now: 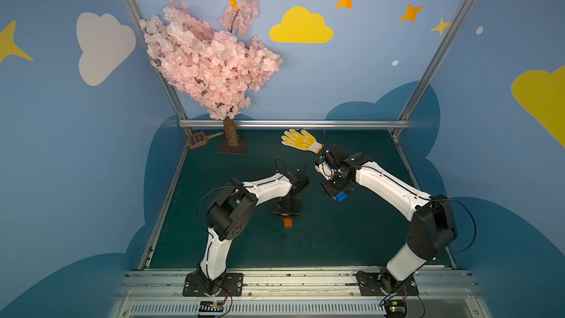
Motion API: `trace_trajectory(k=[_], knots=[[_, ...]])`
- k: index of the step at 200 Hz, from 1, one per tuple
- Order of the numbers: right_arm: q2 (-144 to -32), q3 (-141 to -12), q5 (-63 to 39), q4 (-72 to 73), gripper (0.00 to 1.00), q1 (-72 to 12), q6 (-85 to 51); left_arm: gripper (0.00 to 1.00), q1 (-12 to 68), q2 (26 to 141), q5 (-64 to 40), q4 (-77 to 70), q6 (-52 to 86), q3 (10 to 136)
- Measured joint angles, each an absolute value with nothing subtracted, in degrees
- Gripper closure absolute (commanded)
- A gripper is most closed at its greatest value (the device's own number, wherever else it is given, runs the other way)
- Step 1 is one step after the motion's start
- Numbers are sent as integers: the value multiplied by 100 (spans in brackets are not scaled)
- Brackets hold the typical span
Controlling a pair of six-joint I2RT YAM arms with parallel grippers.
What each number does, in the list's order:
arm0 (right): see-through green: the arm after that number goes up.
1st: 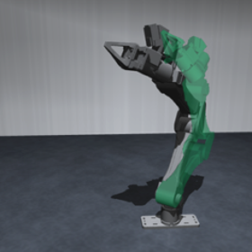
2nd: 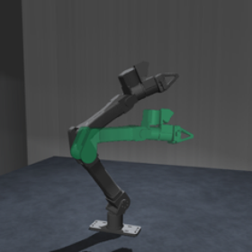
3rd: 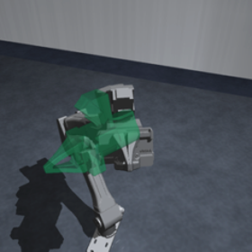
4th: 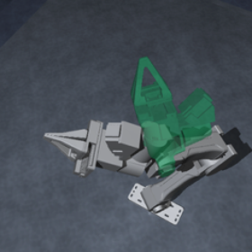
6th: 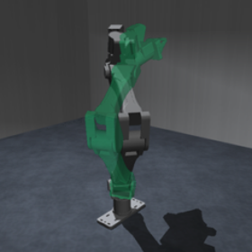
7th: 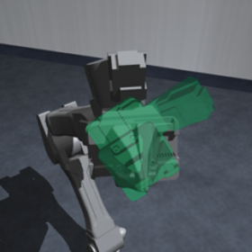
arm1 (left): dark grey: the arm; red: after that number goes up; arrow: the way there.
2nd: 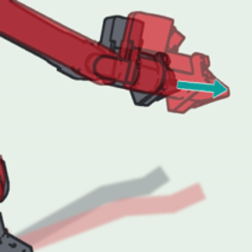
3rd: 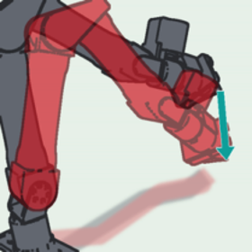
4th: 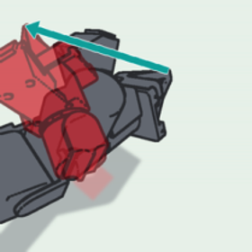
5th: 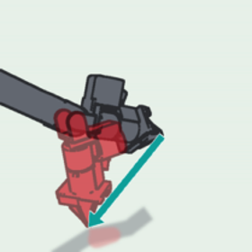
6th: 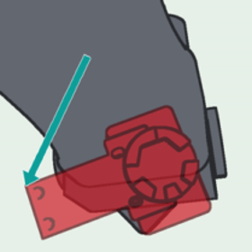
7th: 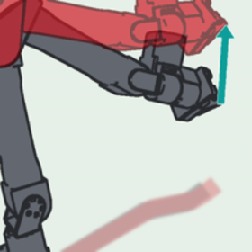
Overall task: Assemble the letter y with lego
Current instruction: Move the lego brick at the center of the board.
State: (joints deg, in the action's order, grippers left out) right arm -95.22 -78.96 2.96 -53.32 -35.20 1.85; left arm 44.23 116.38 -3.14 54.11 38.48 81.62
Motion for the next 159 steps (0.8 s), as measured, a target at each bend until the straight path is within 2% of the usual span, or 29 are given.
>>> trace_trajectory(k=[21, 32, 46, 65, 76, 123, 159], knots=[[-9522, -7896, 296, -5332, 100, -3533, 169, 63, 4508, 11710, -207, 5489, 3699, 8272], [-9522, -7896, 294, -5332, 100, -3535, 167, 59, 4536, 11723, -156, 5505, 3645, 8294], [-9522, -7896, 296, -5332, 100, -3540, 167, 48, 4554, 11725, -130, 5487, 3625, 8302], [-9522, -7896, 294, -5332, 100, -3548, 165, 26, 4578, 11723, -110, 5452, 3673, 8311], [-9522, -7896, 294, -5332, 100, -3557, 167, 20, 4589, 11716, -89, 5441, 3691, 8311], [-9522, -7762, 274, -5221, 100, -3791, 381, 18, 4217, 11102, -176, 5105, 3944, 7811], [-9526, -7719, 163, -5179, 100, -4344, 915, 18, 2888, 9883, -604, 4751, 4051, 7161]])
